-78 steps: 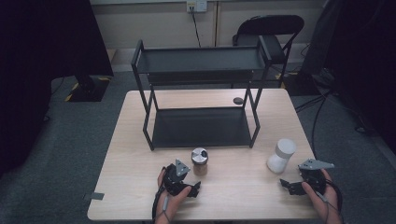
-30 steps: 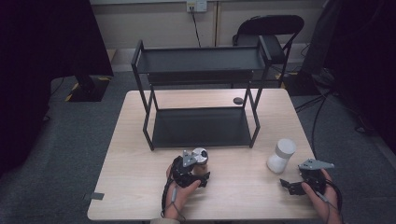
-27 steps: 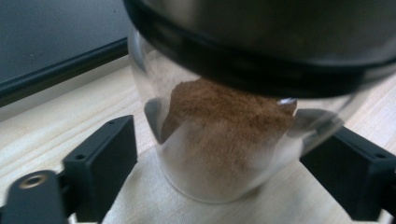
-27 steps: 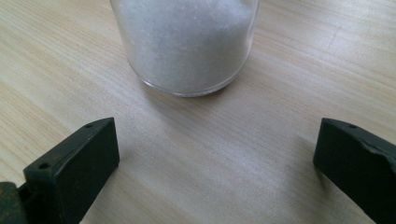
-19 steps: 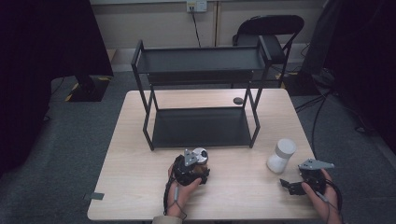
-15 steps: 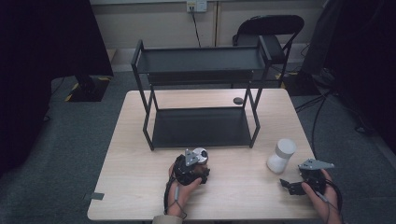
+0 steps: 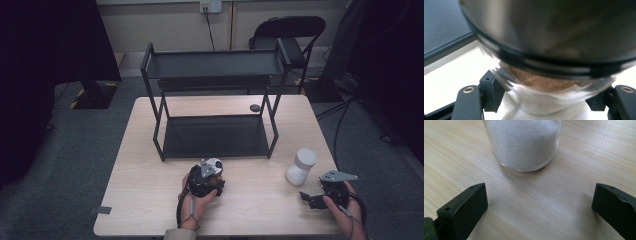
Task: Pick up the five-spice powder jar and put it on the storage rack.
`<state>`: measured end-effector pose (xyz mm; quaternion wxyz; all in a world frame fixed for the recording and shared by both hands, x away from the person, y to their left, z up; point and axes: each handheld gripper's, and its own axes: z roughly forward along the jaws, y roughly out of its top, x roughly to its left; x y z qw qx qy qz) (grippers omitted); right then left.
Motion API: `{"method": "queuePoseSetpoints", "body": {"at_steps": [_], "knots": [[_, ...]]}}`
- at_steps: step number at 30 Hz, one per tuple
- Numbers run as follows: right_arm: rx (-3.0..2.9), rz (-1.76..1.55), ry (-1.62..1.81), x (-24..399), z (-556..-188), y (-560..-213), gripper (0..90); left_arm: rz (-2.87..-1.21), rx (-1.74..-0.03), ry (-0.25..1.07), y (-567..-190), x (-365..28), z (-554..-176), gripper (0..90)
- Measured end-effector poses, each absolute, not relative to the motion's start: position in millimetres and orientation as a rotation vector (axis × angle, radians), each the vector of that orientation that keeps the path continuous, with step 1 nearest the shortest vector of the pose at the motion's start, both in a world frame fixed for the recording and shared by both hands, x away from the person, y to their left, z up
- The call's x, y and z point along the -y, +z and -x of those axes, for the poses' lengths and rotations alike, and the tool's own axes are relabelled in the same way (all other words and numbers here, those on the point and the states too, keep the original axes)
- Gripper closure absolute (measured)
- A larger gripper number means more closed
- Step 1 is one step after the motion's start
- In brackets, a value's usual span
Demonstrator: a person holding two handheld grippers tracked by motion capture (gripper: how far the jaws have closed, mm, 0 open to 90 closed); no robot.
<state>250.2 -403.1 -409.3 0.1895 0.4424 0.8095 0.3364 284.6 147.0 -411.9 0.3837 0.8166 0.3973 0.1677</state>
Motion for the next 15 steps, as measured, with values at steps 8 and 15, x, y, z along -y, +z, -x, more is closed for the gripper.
{"method": "queuePoseSetpoints", "body": {"at_steps": [8, 15], "knots": [[-2.276, -1.244, 0.946, 403.1, -250.2, -409.3, 0.0, -2.091, -1.004, 0.440, -407.2, -145.7, -286.2, 29.7], [-2.276, -1.244, 0.946, 403.1, -250.2, -409.3, 0.0, -2.096, -1.006, 0.421, -400.3, -145.3, -290.9, 29.7]]}}
